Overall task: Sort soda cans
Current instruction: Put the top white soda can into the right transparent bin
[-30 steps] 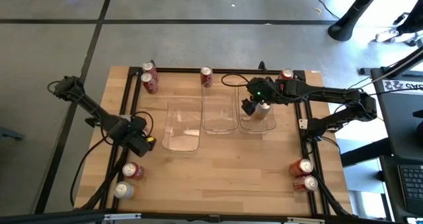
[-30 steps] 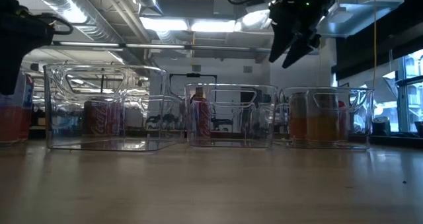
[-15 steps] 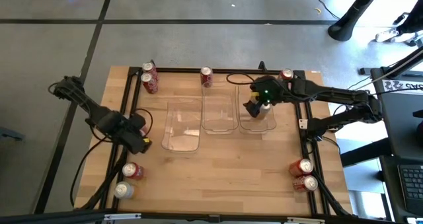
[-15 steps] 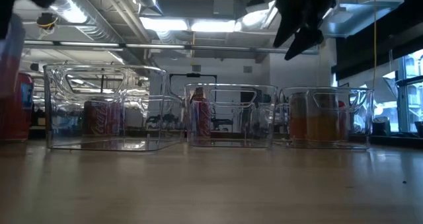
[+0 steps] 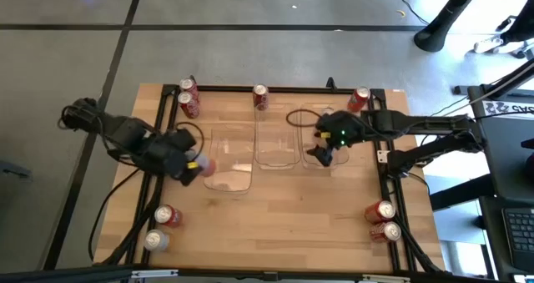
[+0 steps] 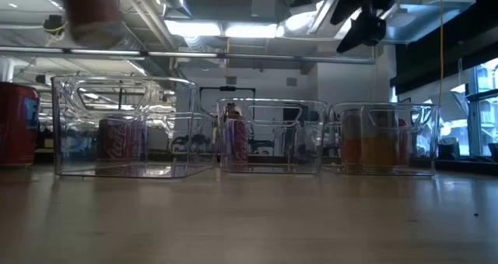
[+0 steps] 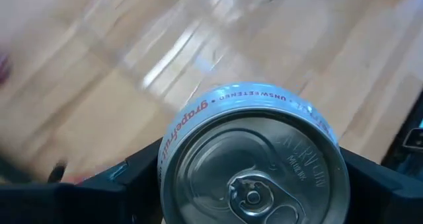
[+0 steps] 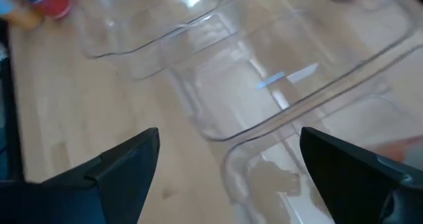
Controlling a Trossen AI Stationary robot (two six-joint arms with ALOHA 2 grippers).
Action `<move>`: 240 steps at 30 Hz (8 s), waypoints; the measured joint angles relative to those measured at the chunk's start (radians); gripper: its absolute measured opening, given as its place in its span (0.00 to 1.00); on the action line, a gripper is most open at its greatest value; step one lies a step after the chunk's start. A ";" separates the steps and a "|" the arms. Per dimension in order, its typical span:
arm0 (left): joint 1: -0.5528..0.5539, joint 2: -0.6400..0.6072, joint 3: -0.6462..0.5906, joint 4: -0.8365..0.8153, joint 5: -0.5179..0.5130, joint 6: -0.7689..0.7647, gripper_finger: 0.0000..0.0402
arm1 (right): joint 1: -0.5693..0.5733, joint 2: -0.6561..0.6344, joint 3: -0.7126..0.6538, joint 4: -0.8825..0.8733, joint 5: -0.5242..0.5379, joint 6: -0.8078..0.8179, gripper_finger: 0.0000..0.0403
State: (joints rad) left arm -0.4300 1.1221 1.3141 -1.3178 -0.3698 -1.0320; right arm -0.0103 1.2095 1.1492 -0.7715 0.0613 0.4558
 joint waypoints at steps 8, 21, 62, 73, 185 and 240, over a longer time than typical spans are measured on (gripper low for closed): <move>0.081 0.223 0.090 0.244 0.074 0.372 0.73 | 0.211 0.003 0.000 -0.007 0.111 0.117 0.90; 0.095 0.561 0.136 0.638 0.165 0.616 0.73 | 0.575 0.021 0.000 -0.025 0.371 0.338 0.90; 0.153 0.754 0.133 0.741 0.195 0.724 0.73 | 0.546 0.350 -0.441 1.031 0.479 0.124 0.26; 0.157 0.808 0.133 0.751 0.196 0.722 0.73 | 0.546 0.523 -0.441 1.217 0.478 0.088 0.06; 0.092 -0.159 -0.665 1.136 -0.036 0.695 0.95 | 0.344 0.519 -0.264 1.074 0.224 -0.132 0.88; 0.125 -0.159 -0.664 1.121 -0.036 0.691 0.95 | -0.174 0.212 -0.361 0.701 0.697 0.008 0.71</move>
State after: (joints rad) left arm -0.3050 0.9634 0.6502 -0.1967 -0.4053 -0.3408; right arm -0.1842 1.4219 0.7877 -0.0704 0.7584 0.4640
